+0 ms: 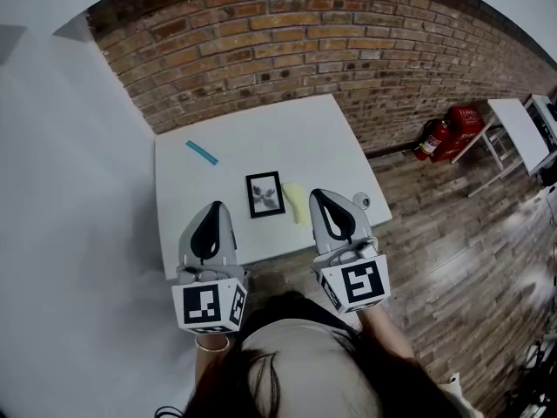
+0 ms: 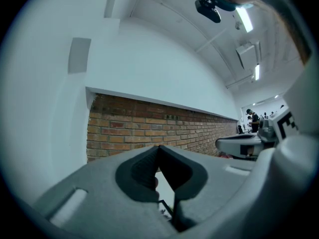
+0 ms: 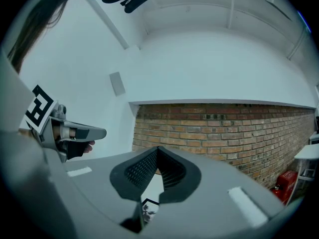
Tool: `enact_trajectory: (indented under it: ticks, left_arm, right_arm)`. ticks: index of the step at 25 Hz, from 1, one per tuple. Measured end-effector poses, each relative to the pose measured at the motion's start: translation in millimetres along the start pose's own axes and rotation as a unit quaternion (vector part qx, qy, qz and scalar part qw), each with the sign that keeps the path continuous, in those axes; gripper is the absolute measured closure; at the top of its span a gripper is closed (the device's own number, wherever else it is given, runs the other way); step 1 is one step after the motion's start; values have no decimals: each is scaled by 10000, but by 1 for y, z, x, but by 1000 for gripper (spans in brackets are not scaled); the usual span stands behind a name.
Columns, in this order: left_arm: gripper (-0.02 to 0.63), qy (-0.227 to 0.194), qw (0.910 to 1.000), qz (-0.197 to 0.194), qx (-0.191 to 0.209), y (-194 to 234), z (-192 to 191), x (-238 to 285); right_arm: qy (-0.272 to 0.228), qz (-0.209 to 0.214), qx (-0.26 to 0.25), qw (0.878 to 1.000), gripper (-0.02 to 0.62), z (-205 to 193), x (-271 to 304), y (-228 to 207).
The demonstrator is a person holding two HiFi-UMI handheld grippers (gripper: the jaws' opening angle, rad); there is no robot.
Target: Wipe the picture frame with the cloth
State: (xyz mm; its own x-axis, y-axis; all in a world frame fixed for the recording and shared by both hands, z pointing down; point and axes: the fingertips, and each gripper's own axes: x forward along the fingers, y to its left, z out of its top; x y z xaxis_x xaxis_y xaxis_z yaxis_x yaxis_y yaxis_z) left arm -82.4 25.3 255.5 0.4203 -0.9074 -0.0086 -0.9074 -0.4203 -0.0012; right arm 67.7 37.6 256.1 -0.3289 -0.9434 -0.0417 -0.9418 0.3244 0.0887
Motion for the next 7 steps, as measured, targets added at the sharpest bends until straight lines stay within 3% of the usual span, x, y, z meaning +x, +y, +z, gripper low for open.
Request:
enact_trajectory:
  ticks: [7]
  left_arm:
    - [606,-12,10000,-64,-31,0,-2,4]
  right_arm:
    - [-6,6,-10,10000,592,-2,4,1]
